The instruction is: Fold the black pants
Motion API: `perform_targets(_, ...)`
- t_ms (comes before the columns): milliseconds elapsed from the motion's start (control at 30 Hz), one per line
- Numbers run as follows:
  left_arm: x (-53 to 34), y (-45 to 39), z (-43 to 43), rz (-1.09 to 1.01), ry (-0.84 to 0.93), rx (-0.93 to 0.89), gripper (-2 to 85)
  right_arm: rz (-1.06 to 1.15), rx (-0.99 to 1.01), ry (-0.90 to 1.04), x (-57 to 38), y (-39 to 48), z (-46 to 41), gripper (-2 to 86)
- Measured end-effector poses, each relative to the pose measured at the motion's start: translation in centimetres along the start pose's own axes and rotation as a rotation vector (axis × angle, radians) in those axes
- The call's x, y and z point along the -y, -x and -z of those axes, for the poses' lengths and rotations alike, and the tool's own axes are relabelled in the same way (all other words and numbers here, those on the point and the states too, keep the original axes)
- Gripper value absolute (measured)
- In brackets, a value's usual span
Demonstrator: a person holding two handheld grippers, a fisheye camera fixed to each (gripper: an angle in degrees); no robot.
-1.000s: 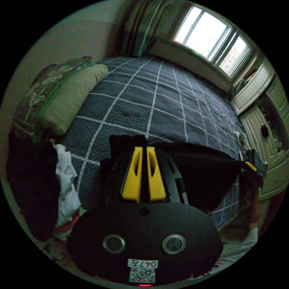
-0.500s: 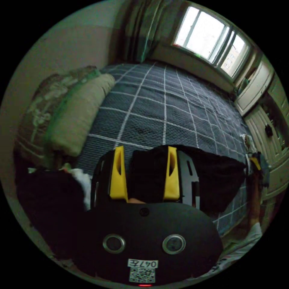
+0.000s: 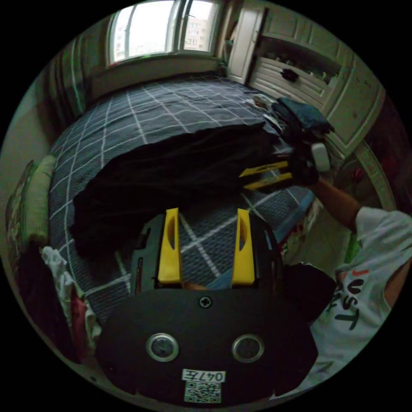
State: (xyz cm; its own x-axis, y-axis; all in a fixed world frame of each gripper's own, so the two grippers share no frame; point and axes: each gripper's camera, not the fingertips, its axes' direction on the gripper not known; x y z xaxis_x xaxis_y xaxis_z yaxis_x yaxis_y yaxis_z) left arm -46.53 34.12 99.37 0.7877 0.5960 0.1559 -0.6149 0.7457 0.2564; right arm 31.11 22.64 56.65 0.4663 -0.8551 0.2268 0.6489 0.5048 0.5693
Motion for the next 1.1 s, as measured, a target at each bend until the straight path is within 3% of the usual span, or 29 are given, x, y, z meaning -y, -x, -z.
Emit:
perform_targets(67, 0.2, -2.1, -1.8, -0.025, 0.007, 0.001, 17.8, 0.017, 0.012, 0.031, 0.7, -1.1, -1.7, 0.7)
perform_targets(267, 0.1, -0.8, -4.4, 0.018, 0.009, -0.014, 17.1, -0.302, 0.168, 0.058, 0.3, -10.1, -7.0, -0.4)
perform_targets(400, -0.7, 2.8, -3.9, 0.091, -0.042, 0.019, 16.1, -0.456, 0.395, 0.163, -1.9, -12.4, -13.9, 0.6)
perform_targets(533, -2.2, 8.1, -3.8, 0.215, -0.055, 0.076, 15.5, -0.659, 0.497, -0.023, -6.2, -13.3, -14.6, 3.3)
perform_targets(633, -4.0, 10.9, -4.1, 0.291, -0.049, 0.055, 15.4, -0.755, 0.439, -0.177, -9.4, -12.5, -12.4, 3.3)
perform_targets(733, -6.8, 12.3, -3.4, 0.346, -0.120, 0.015, 15.3, -0.689, 0.419, -0.244, -9.2, -8.8, -10.6, 4.1)
perform_targets(900, -12.3, 15.1, -0.8, 0.497, -0.161, 0.052, 16.7, -0.586, 0.394, -0.177, -7.2, -3.5, -12.3, 4.7)
perform_targets(1100, -20.1, 19.5, 3.1, 0.768, -0.267, 0.148, 17.8, -0.618, 0.393, -0.100, -6.7, -2.1, -15.6, 3.8)
